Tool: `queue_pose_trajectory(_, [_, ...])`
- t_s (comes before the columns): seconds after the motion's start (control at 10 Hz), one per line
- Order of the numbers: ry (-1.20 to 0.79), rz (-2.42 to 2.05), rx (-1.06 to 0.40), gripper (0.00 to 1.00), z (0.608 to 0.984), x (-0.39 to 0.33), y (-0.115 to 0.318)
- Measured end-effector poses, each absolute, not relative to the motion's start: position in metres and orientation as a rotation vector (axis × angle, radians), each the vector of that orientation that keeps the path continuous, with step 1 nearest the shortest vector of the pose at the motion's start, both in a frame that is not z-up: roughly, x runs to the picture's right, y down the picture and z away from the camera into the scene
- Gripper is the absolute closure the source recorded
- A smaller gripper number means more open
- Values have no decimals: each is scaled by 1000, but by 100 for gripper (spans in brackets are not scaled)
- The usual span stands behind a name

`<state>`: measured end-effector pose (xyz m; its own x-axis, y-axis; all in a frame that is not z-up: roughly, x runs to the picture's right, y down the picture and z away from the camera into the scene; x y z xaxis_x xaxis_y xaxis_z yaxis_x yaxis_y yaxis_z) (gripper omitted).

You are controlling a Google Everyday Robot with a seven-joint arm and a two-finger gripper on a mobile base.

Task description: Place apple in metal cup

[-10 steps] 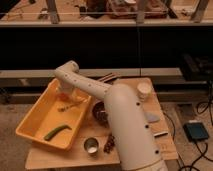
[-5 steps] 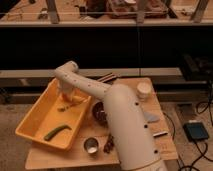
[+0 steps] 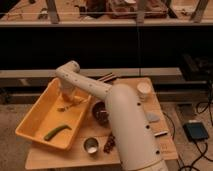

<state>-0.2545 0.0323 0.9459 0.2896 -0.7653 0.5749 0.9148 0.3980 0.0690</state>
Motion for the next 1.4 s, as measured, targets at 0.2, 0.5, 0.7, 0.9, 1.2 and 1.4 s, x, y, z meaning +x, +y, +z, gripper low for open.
queue_pose_trajectory(0.2, [-555, -1148, -286, 41, 948, -254, 32])
queue_pose_trajectory(0.5, [-525, -1162, -272, 41, 953, -253, 32])
queue_pose_trajectory(0.7, [-507, -1171, -258, 41, 957, -251, 32])
queue_pose_trajectory(0.9, [-502, -1174, -254, 47, 961, -250, 32])
queue_pose_trajectory(1.2, [-506, -1188, -246, 70, 964, -250, 33])
queue_pose_trajectory(1.4, [-514, -1191, -240, 82, 964, -248, 34])
